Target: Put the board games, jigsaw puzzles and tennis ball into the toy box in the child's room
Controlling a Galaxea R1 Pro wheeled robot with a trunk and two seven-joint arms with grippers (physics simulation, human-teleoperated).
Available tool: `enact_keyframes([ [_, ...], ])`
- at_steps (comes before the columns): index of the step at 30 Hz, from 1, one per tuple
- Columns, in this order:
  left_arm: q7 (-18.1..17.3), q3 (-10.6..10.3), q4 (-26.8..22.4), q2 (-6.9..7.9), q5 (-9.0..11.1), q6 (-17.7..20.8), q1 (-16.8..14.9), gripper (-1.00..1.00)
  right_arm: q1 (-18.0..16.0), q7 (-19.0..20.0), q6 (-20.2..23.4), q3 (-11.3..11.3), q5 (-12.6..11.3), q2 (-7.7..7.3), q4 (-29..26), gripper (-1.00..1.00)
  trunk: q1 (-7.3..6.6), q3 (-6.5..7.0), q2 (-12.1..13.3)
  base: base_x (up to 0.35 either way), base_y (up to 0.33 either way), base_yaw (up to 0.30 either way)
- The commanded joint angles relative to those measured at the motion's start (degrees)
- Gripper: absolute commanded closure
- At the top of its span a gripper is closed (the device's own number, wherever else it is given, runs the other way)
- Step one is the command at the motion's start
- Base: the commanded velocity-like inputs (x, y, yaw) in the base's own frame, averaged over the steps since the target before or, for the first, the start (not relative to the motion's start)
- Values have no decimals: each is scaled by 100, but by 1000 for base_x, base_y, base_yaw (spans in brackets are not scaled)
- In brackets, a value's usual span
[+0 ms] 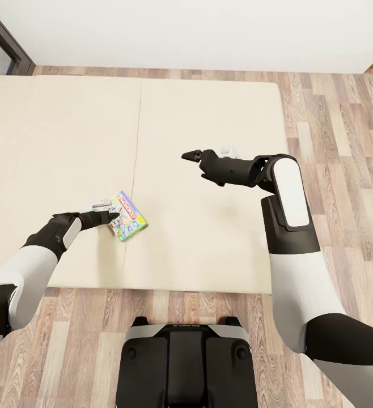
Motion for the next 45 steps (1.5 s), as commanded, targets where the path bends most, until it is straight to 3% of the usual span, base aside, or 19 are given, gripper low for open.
enact_keyframes([
  [1, -8, 22, -7, -1, 57, 49, -1, -100, -4, -60, 9, -2, -53, 2, -1, -100, 3, -9, -9, 0, 0, 0],
  [14, -9, 13, -7, -6, 53, -133, -1, -100, -4, -60, 11, -1, -53, 2, 24, -100, 3, -52, -9, 0, 0, 0],
  [45, -9, -20, -7, -10, 53, -173, -1, -100, -4, -60, 9, -1, -44, 2, 0, -100, 3, -326, -9, 0, 0, 0],
])
